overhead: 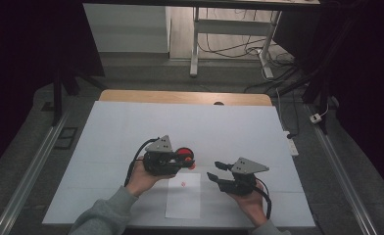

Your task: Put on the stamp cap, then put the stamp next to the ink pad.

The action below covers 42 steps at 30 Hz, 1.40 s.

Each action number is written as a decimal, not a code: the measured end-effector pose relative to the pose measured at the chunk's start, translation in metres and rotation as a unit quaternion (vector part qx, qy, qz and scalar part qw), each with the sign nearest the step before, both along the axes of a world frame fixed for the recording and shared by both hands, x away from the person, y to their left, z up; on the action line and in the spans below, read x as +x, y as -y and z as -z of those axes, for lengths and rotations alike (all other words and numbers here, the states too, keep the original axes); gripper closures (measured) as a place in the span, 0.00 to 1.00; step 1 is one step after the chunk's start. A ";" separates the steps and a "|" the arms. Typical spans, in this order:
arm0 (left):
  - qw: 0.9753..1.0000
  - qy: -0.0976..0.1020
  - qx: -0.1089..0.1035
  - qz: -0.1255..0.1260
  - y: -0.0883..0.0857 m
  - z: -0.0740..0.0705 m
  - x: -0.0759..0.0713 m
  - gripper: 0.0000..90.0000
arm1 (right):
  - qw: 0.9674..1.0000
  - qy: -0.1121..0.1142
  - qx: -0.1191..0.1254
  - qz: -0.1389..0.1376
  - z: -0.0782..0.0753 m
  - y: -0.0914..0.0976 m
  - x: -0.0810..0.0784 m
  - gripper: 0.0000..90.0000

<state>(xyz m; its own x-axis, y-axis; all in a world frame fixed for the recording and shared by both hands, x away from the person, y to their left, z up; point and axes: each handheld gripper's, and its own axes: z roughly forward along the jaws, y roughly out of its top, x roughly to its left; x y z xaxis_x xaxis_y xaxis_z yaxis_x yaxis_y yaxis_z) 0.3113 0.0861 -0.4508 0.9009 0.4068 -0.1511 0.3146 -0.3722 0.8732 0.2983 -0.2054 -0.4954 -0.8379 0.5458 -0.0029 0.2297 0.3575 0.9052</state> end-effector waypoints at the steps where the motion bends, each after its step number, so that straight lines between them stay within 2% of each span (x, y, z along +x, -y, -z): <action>1: 1.000 -0.001 0.001 0.000 0.000 0.000 0.000 0.81 | 1.000 0.000 0.000 0.001 0.000 0.001 0.000 0.54; 10: 1.000 -0.004 0.006 -0.002 -0.004 0.000 0.002 0.81 | 1.000 0.001 -0.014 0.005 0.002 0.008 -0.001 0.54; 12: 1.000 -0.005 0.006 -0.004 -0.006 -0.001 0.003 0.81 | 1.000 0.000 -0.010 0.009 0.002 0.012 -0.001 0.54; 18: 1.000 -0.004 0.006 -0.019 -0.015 -0.004 0.006 0.81 | 1.000 -0.005 -0.008 0.019 0.003 0.023 0.000 0.53; 31: 0.999 0.002 0.006 -0.050 -0.038 -0.010 0.013 0.81 | 0.999 -0.012 -0.030 0.026 0.006 0.034 -0.001 0.52; 42: 0.997 0.005 0.002 -0.071 -0.052 -0.012 0.018 0.81 | 0.999 -0.016 -0.027 0.029 0.008 0.038 0.000 0.52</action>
<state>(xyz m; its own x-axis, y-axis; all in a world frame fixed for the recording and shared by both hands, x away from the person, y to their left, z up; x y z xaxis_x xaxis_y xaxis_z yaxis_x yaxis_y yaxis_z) 0.3293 0.1379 -0.4385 0.8361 0.5302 -0.1408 0.3551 -0.3275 0.8756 0.2986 -0.2439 -0.5029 -0.8047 0.5936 -0.0081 0.2794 0.3907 0.8771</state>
